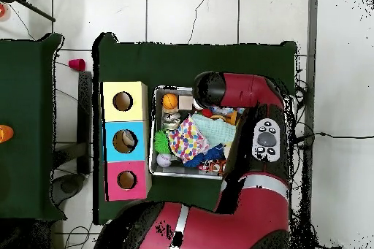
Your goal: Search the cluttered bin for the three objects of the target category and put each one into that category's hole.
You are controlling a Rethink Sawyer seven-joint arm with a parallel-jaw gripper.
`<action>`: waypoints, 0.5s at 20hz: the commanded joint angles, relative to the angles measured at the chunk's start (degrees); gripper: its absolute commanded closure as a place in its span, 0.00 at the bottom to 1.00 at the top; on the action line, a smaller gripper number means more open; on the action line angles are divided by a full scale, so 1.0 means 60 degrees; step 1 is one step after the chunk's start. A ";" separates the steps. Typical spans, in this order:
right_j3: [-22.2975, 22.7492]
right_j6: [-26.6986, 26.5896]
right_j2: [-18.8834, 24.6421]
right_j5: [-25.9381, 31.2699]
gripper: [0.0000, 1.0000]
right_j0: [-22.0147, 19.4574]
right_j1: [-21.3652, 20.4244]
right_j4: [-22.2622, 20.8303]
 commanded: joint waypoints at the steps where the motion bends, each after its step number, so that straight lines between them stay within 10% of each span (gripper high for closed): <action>1: 0.0592 -0.0478 0.0856 0.0518 0.00 -0.0191 -0.0221 0.0270; 10: 0.1620 0.0072 0.0645 0.0690 0.00 0.0165 -0.0855 0.0515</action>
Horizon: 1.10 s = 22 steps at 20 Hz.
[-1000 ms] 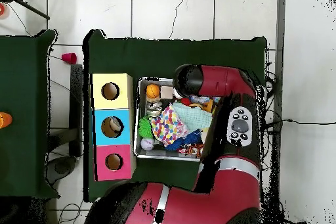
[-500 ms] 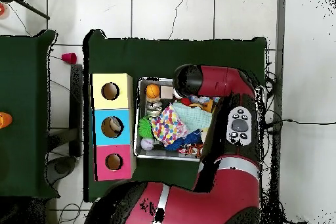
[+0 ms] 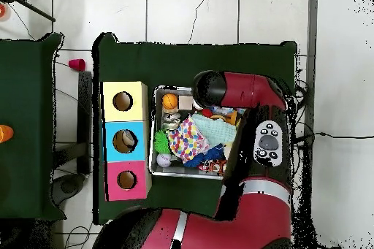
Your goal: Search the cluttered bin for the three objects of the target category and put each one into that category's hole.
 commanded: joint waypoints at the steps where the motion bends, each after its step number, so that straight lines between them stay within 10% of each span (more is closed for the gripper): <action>1: 0.1260 0.0058 0.0625 0.0764 0.00 0.0107 -0.0450 0.0367; 22: 0.1793 0.0746 0.0047 0.0339 0.00 0.0675 0.0281 0.0251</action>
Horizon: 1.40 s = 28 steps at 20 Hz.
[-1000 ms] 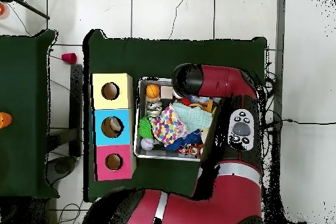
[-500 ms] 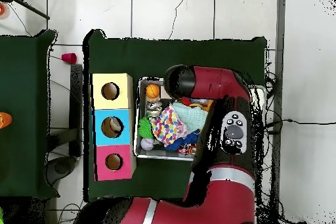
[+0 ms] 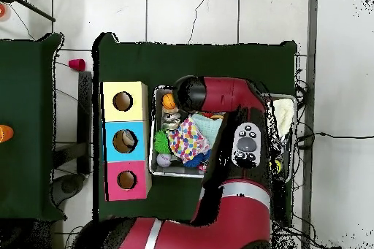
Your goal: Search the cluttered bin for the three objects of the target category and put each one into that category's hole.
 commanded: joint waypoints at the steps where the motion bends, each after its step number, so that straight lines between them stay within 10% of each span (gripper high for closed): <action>1: 0.1121 0.0730 0.0132 0.0322 0.00 -0.0011 0.0529 0.0083; 28: 0.1344 0.0018 0.0015 0.0374 0.00 -0.0308 0.0032 0.0024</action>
